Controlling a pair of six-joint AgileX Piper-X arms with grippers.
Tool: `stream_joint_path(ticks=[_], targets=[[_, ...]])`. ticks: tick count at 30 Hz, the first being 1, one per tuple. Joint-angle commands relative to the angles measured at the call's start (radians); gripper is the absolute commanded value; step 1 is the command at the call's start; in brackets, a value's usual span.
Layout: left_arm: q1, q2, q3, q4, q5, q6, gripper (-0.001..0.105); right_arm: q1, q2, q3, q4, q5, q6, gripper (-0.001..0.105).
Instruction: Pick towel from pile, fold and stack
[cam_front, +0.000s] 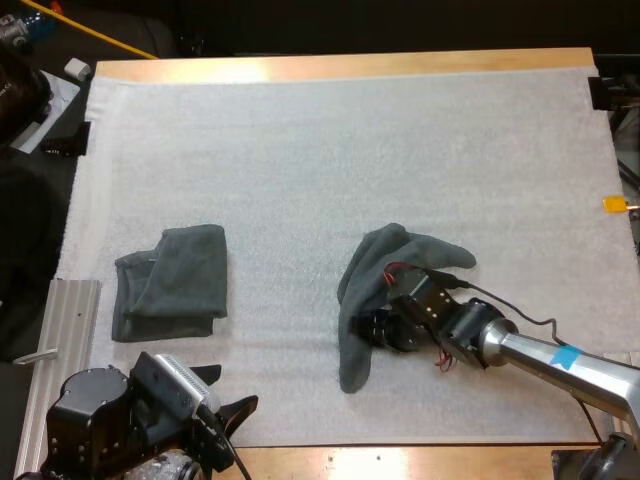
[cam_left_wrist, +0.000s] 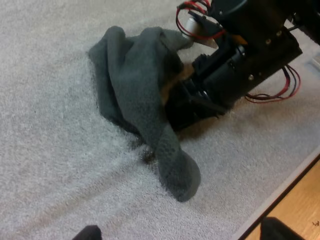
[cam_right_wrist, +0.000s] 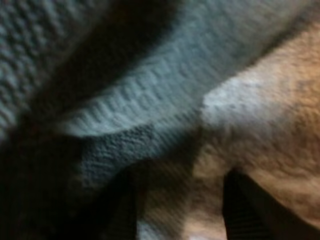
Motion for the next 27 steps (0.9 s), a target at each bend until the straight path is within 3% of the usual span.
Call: stream_joint_path(ticks=[1,4,7,9,18,27], targets=[[-0.004,0.002,-0.005,0.004,0.01,-0.009,0.061,0.007,0.02,-0.032,-0.018,-0.03,0.016,0.04],[-0.004,0.003,-0.007,0.005,0.011,-0.008,0.061,0.004,0.024,-0.056,-0.006,-0.036,0.011,0.029],[-0.003,0.003,-0.007,0.004,0.011,-0.006,0.061,0.008,0.023,-0.073,-0.002,-0.038,0.004,0.008],[-0.004,0.003,-0.007,0.005,0.012,-0.005,0.061,0.008,0.02,-0.084,-0.003,-0.04,-0.002,0.001],[-0.002,0.003,-0.007,0.002,0.008,-0.005,0.061,0.006,-0.085,-0.104,0.02,-0.029,-0.102,0.001],[-0.004,0.004,-0.007,-0.002,0.007,-0.002,0.061,0.008,-0.254,-0.274,0.312,0.142,-0.33,0.001]])
